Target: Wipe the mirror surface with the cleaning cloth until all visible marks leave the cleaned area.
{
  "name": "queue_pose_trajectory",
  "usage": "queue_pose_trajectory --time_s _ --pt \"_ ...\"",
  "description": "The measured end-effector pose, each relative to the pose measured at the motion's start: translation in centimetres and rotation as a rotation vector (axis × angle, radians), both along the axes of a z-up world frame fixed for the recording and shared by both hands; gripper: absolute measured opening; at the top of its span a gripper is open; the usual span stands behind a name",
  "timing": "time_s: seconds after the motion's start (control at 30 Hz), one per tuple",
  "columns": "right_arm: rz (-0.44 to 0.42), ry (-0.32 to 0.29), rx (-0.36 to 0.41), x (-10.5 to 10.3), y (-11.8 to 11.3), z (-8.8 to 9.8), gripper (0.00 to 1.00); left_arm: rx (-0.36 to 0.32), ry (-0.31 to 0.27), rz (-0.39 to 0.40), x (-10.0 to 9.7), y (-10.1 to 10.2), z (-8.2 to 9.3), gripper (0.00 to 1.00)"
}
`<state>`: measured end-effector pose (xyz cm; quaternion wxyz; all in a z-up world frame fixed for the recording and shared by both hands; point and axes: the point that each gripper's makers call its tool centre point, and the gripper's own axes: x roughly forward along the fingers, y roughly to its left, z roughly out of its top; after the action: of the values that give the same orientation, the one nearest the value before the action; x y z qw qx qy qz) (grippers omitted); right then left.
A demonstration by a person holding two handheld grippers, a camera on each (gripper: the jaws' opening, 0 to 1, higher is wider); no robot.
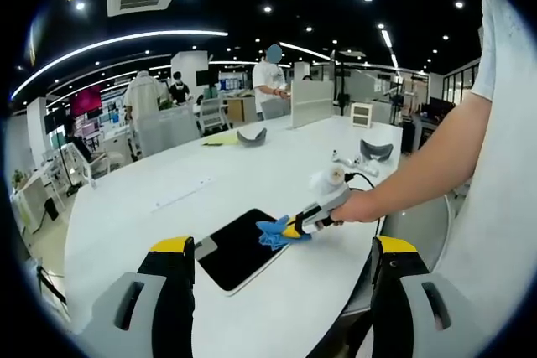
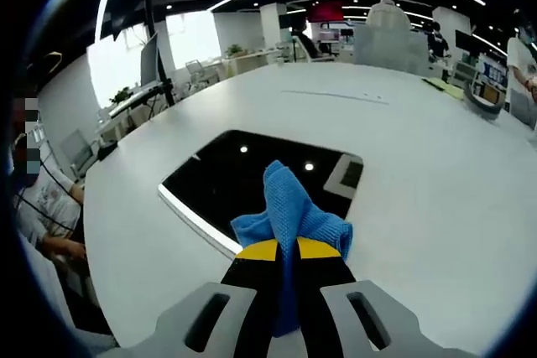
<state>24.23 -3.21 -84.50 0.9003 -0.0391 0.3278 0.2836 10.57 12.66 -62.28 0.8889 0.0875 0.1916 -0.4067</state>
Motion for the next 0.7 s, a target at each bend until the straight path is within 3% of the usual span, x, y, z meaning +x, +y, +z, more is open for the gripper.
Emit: queue_pose_trajectory --time_s 0.7 --pt "-0.043 -0.011 -0.007 -0.32 -0.86 0.01 0.01 0.021 -0.008 -0.004 -0.65 0.07 0.27 0.87"
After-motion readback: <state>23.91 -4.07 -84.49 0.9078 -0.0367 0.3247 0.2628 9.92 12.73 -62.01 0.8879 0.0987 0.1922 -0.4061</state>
